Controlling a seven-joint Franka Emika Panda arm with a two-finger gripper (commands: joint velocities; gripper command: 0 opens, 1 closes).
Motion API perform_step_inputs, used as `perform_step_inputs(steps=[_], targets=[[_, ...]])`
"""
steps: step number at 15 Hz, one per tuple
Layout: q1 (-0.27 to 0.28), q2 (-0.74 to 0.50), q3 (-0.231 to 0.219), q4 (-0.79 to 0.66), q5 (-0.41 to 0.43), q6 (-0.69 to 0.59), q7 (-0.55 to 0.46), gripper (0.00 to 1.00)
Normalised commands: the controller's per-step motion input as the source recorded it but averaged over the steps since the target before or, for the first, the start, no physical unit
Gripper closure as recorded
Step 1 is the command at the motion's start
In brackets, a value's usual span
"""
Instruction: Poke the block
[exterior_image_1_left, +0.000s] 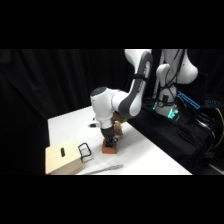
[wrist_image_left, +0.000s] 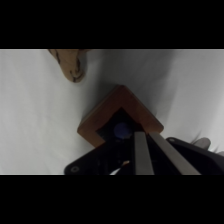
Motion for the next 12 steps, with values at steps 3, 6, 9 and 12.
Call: perform_step_inputs(steps=[3,6,9,12], targets=[[-0.043,-0.14,0.088,-0.1,-0.021,-0.03,-0.03,1.0],[-0.047,-0.38,0.08,-0.16,-0.01,-0.32,-0.02,1.0],[-0.092,-0.5,0.079,-0.14,0.065,-0.43,-0.11,1.0],[-0.069,-0.46,0.033,-0.08,0.088,-0.42,-0.12,0.99]])
